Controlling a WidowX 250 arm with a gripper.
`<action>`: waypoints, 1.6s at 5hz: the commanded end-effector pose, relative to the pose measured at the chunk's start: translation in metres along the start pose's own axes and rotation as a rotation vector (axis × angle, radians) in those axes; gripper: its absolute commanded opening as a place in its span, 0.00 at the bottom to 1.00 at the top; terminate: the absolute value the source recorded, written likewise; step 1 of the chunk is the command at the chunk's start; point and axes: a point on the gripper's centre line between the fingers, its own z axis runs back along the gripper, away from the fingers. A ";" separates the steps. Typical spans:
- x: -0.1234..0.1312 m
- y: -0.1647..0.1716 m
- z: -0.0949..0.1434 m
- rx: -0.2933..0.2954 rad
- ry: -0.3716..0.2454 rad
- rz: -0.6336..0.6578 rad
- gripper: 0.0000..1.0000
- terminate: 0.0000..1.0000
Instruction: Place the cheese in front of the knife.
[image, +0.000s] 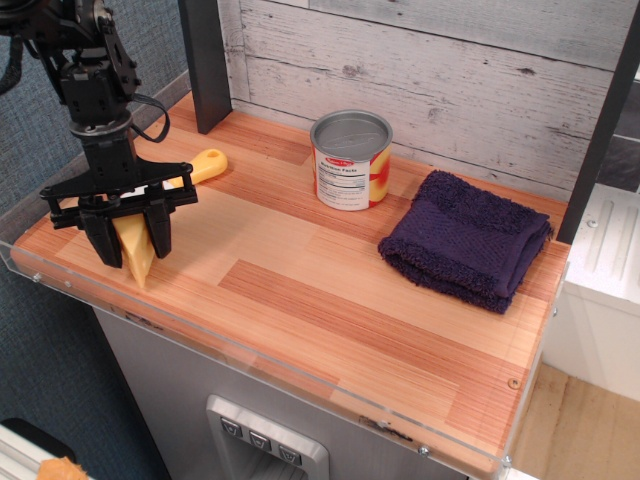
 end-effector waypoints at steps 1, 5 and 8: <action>0.003 0.004 0.016 0.013 -0.025 0.007 1.00 0.00; -0.011 -0.017 0.066 0.049 -0.136 -0.182 1.00 0.00; -0.052 -0.075 0.090 0.110 -0.207 -0.834 1.00 0.00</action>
